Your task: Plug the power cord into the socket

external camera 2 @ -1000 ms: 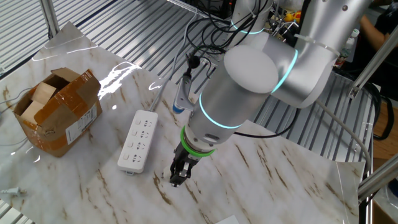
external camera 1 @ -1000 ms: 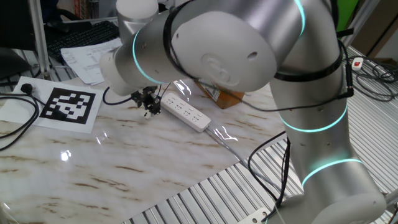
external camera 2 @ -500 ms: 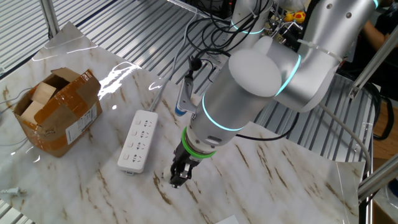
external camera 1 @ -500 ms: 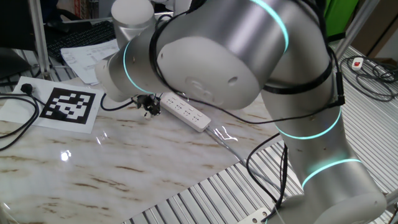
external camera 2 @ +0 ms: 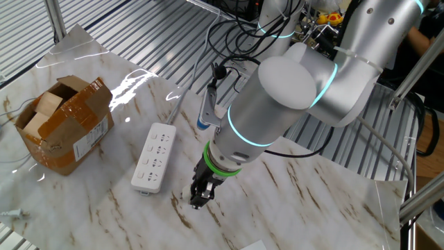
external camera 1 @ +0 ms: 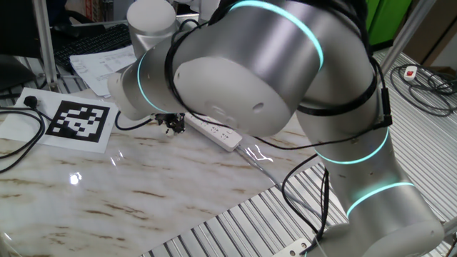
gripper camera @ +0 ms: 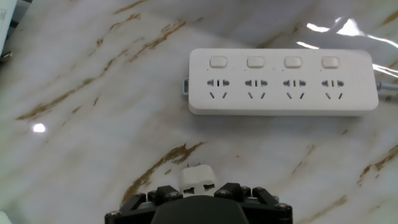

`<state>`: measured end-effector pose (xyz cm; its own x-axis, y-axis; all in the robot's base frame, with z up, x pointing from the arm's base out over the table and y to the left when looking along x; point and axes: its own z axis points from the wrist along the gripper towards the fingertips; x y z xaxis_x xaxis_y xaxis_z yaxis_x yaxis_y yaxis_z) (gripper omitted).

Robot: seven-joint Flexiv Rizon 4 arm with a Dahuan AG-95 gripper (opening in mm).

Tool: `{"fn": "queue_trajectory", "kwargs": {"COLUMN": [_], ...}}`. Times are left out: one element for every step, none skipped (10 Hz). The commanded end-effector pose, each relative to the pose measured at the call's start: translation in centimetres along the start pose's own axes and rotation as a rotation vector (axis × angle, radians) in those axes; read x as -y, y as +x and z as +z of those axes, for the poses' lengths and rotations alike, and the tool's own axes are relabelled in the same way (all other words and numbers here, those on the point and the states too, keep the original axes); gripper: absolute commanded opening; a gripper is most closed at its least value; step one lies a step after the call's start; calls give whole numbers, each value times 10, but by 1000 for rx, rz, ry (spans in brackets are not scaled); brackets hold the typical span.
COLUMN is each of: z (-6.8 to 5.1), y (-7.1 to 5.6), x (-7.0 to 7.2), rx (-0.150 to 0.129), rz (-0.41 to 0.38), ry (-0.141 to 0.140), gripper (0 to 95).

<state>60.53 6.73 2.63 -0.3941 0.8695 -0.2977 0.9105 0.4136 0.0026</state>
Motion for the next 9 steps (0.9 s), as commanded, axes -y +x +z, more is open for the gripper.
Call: {"fn": "queue_trajectory", "kwargs": {"z": [3,4,6,6,6,6,6,6,6], "y": [-2,-2,-3,-3,-3,-3,-3,-3,-3], "x": [-1,-2,-2,-2,-2,-2,-2,-2,-2], "rx": [4,10,17,21,24,24,24,24,24], "rz": [-8,-11,-12,-14,-17,-17,-17,-17,-17], "ry": [-3,-2,-3,-4,-5,-5,-5,-5,-5], "gripper": [570,570,570,570,380,380,380,380,380]}}
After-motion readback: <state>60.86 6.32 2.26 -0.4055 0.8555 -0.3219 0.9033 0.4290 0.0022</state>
